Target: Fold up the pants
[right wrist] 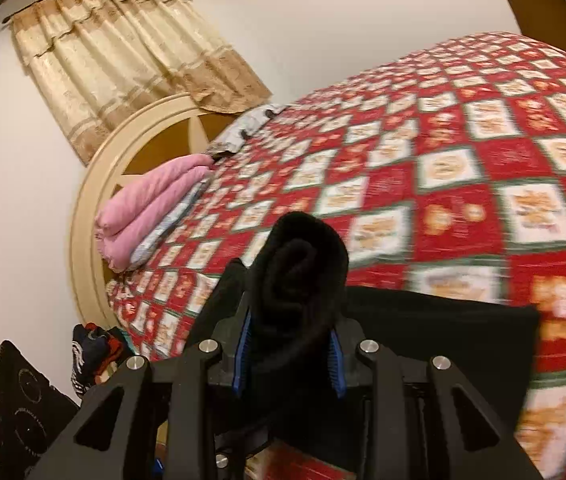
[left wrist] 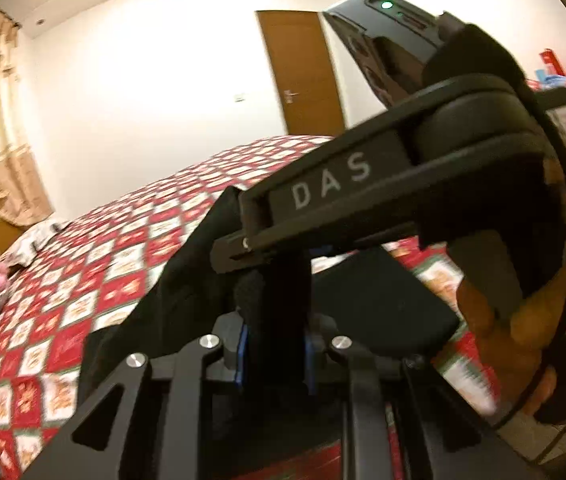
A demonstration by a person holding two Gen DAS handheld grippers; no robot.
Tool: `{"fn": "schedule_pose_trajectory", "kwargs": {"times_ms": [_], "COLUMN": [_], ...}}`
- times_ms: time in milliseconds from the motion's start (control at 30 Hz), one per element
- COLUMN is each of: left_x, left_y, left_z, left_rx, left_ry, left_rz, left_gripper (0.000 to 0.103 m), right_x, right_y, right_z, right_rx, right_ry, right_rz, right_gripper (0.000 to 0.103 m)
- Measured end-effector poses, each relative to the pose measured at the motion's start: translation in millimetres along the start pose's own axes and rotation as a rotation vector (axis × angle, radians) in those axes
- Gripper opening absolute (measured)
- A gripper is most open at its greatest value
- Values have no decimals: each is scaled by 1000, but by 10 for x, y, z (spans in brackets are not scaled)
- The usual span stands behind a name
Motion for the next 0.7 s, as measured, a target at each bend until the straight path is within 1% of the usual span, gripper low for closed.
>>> {"fn": "schedule_pose_trajectory", "kwargs": {"times_ms": [167,267,367,433,467,500,533,567,600,633,667,700], "left_x": [633,850,1007,1060,1095,1130,1122,1099,1052,981,891,772], "left_y": [120,217,355,447,448,413,371,328,282,237,200,164], "left_z": [67,75,17,-101,-129,-147,-146,-139,-125,-106,-87,-71], "left_rx": [-6,-29,-47,-85,-97,-99,-93,-87,-82,-79,-80,-84], "left_ry": [79,65,73,90,91,95,102,109,109,98,77,44], "left_rz": [-76,-121,-140,-153,-174,-203,-218,-225,-230,-234,-236,-227], "left_gripper": [22,22,22,30,33,41,52,59,68,69,69,71], "right_x": [552,771,985,1106,1154,1171,1187,1206,1225,1256,1282,1307], "right_y": [-347,-450,-440,-377,-370,-383,-417,-472,-538,-660,-782,-936], "right_z": [-108,-173,-265,-382,-420,-421,-416,-407,-403,-404,-407,-414], "right_rx": [-19,-19,-18,-30,-22,-6,2,6,15,40,68,110], "right_ry": [91,114,130,138,156,179,218,263,298,335,350,353], "right_rz": [-53,-81,-110,-125,-116,-92,-64,-40,-27,-24,-35,-57], "right_gripper": [32,32,32,32,33,35,37,41,44,47,54,54]}}
Point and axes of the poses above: each gripper's, at about its wrist camera, not at the fingertips, and y roughly the way its jaws point, x to its right, z to its top, the point moved 10 cm from there along y, roughly the way its jaws point, and after that the axes turned 7 degrees about z, right-handed, at the moved point
